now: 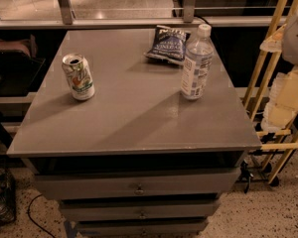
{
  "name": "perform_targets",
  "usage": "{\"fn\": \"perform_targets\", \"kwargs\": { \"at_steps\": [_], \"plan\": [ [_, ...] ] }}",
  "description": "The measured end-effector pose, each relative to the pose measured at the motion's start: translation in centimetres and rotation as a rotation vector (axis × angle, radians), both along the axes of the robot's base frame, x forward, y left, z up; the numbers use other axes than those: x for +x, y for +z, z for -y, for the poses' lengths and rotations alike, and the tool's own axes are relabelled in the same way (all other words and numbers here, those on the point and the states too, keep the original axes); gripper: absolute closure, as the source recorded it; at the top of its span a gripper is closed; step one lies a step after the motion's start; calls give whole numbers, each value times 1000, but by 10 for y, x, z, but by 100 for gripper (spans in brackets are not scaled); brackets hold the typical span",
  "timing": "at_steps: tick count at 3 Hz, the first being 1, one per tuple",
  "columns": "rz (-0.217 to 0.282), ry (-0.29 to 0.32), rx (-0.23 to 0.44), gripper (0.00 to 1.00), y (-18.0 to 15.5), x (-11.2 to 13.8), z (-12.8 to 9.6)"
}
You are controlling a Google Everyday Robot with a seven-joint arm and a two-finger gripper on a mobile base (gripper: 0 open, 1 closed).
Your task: Move blue plastic bottle near 7up can
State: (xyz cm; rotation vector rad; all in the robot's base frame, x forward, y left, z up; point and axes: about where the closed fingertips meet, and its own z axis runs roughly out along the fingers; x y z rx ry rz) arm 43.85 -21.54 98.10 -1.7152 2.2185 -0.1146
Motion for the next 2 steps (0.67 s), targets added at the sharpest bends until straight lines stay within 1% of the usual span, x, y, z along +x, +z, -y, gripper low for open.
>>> {"fn": "perform_targets", "kwargs": {
  "at_steps": [1,2],
  "plan": [
    [0,0,0,0,0,0,0],
    [28,-29,59,0,-4,16,-1]
  ]
}}
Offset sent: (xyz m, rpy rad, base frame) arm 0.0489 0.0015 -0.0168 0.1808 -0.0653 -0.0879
